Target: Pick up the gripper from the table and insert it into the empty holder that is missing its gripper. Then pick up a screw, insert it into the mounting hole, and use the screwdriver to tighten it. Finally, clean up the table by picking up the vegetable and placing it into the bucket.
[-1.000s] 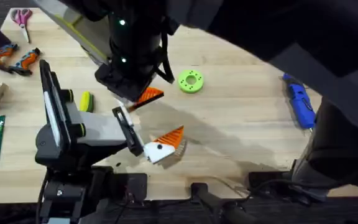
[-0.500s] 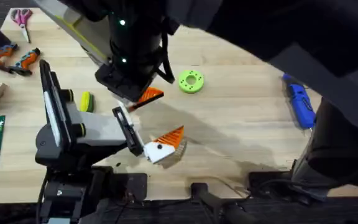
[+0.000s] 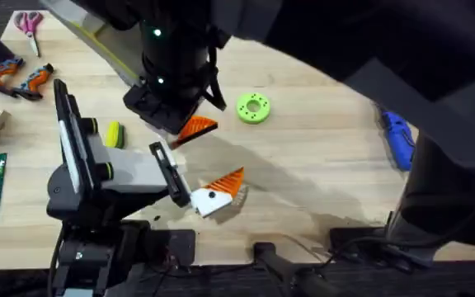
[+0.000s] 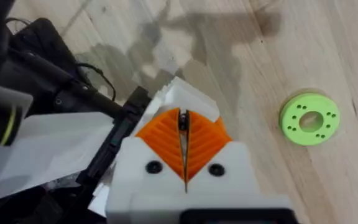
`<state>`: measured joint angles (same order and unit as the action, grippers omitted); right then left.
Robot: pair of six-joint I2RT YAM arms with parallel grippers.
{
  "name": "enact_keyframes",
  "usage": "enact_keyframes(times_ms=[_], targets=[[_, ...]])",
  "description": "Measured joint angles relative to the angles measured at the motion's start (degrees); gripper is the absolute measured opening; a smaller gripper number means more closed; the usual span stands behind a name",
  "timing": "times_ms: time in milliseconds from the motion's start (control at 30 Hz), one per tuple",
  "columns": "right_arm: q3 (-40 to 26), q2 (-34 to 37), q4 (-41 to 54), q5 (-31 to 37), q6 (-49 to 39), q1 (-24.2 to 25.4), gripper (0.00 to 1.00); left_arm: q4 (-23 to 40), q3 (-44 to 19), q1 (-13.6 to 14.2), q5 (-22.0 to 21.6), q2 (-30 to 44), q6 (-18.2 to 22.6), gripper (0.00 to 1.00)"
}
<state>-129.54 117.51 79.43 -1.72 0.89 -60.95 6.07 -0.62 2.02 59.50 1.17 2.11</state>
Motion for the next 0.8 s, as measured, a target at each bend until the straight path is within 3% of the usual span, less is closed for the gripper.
enact_keyframes(times_ms=[700,800], targets=[[0.0,1.25,0.75,-0.68,0.0,1.03,0.012,0.09,0.0,0.04,0.33,0.0,0.24,0.986],[0.0,1.27,0.75,-0.65,0.22,1.07,0.201,0.09,0.0,0.04,0.35,0.0,0.26,0.986]])
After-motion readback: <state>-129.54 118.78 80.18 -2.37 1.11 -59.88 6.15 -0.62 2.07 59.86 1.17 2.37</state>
